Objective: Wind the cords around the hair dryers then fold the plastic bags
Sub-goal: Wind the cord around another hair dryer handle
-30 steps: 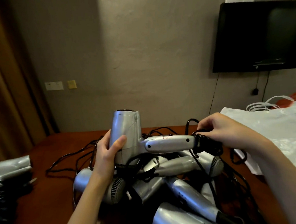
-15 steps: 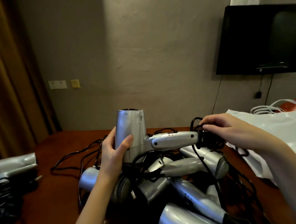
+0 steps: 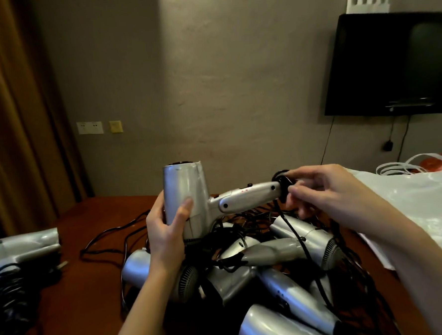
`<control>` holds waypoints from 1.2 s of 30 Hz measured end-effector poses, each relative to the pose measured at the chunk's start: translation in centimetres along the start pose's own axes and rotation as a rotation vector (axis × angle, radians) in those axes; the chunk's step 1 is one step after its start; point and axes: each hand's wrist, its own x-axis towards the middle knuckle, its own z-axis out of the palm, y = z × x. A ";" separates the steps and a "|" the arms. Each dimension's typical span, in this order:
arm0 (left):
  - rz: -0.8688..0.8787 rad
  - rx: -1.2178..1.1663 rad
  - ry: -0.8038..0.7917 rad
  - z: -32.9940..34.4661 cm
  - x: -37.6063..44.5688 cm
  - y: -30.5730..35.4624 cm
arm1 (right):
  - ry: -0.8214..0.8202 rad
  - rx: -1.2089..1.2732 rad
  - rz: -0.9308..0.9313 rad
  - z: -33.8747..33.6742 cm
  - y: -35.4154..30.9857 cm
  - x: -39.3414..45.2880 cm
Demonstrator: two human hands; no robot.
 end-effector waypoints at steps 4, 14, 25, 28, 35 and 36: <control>-0.021 -0.041 0.084 -0.2 0.0 0.0 | -0.010 0.093 -0.005 1.8 0.8 0.5; -0.144 -0.217 0.140 -0.6 0.6 -0.4 | -0.191 -0.381 -0.119 -1.3 1.3 0.3; -0.198 -0.267 0.069 -0.9 0.9 -1.1 | -0.304 0.044 -0.242 2.3 2.9 1.0; -0.247 -0.253 0.031 -1.1 1.1 -1.2 | -0.300 -0.042 -0.147 1.9 3.5 1.1; -0.371 -0.301 -0.203 -1.4 1.1 -0.8 | -0.346 -0.214 -0.027 -0.2 3.1 0.4; -0.383 -0.304 -0.228 -1.6 1.1 -0.9 | -0.358 -0.166 -0.023 -0.5 3.2 0.4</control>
